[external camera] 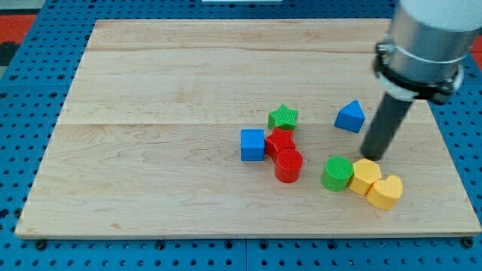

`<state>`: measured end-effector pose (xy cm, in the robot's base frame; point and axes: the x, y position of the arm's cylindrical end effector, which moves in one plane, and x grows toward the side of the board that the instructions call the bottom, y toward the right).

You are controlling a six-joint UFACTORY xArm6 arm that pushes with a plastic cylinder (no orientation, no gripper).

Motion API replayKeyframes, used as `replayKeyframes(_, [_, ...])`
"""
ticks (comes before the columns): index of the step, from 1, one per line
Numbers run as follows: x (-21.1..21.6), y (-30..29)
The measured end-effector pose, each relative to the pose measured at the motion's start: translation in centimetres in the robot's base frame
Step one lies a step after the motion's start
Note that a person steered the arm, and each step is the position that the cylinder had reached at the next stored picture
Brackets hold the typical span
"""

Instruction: Slide the blue triangle up a bit

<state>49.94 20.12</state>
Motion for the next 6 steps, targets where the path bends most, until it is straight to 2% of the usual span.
replayKeyframes(1, [-4.9,4.2])
replayKeyframes(2, [-7.6,3.9])
replayKeyframes(4, [-2.7,-4.2])
replayKeyframes(5, [-2.8,-2.8])
replayKeyframes(6, [-1.8,1.2])
